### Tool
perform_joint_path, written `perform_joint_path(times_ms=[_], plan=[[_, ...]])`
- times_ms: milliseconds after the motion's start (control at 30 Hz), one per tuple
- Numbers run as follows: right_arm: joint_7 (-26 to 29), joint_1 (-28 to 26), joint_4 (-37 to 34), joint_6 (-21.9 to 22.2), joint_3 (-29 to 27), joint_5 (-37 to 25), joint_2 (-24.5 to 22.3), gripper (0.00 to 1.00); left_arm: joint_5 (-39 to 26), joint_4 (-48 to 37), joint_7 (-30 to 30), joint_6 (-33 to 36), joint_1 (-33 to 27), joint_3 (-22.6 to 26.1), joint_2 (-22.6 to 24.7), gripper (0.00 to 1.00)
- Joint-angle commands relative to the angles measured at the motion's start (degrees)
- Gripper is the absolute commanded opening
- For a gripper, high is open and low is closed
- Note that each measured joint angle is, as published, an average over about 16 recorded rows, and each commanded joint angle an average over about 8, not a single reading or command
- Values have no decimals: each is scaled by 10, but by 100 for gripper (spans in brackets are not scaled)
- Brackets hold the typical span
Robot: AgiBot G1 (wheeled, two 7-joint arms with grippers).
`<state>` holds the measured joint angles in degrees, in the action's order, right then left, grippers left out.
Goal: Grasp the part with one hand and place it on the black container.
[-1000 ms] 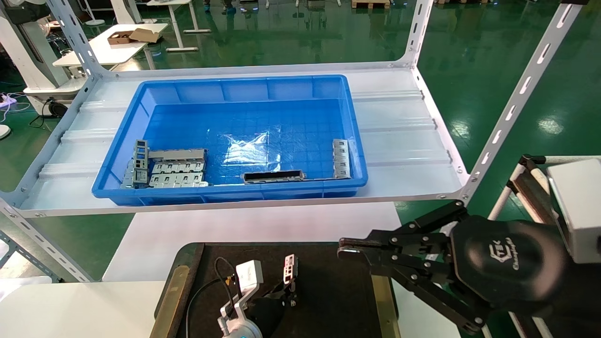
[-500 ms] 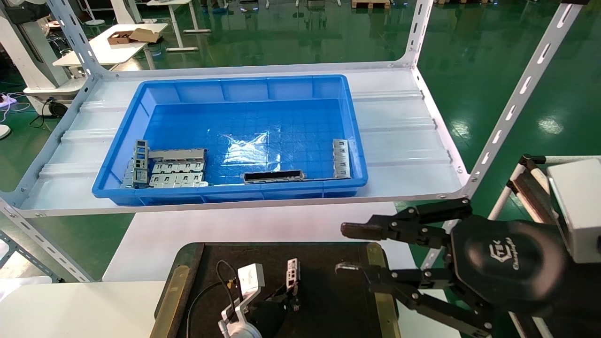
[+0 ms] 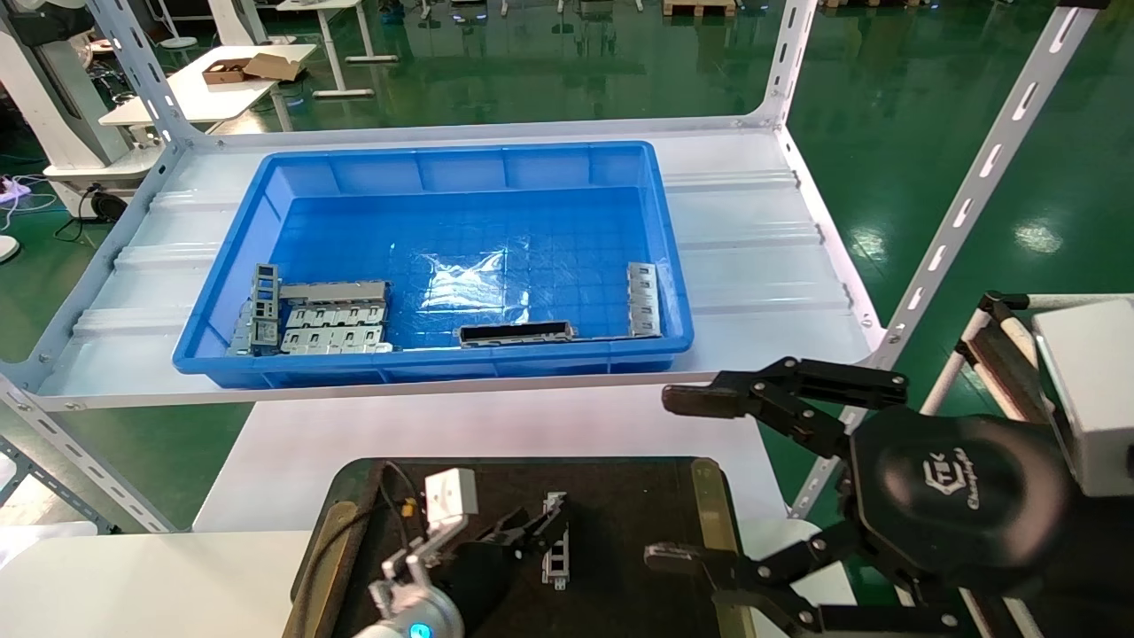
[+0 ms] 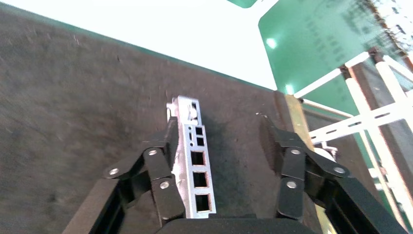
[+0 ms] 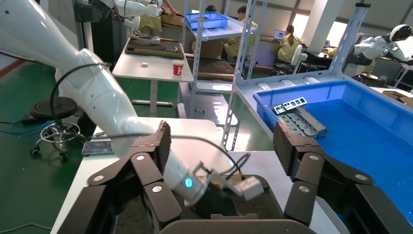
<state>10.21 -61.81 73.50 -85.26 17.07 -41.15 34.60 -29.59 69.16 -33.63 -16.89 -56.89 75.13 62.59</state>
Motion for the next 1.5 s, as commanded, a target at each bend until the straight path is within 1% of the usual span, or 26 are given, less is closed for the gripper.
perform_joint_path(times_ms=[33, 233, 467, 567, 733, 967, 1167, 1333, 1500], plan=[[0, 0, 0, 0, 0, 0, 0, 100, -8, 23, -1, 14, -1, -5, -24, 100], [0, 0, 0, 0, 0, 0, 0, 100, -39, 65, 2, 87, 8, -32, -95, 100], [0, 0, 0, 0, 0, 0, 0, 100, -68, 77, 17, 186, 30, -91, -158, 100], [0, 0, 0, 0, 1, 0, 0, 100, -78, 78, 38, 232, 43, -121, -180, 100], [0, 0, 0, 0, 1, 0, 0, 100, -87, 74, 96, 312, 71, -176, -213, 100], [0, 0, 0, 0, 1, 1, 0, 100, -75, 55, 192, 408, 112, -246, -247, 100], [-1, 0, 0, 0, 1, 1, 0, 100, -56, 19, 261, 487, 131, -289, -270, 100], [-1, 0, 0, 1, 1, 1, -1, 100, -41, -10, 296, 536, 136, -311, -282, 100], [-1, 0, 0, 1, 1, 1, -1, 100, -33, -22, 308, 556, 137, -320, -285, 100]])
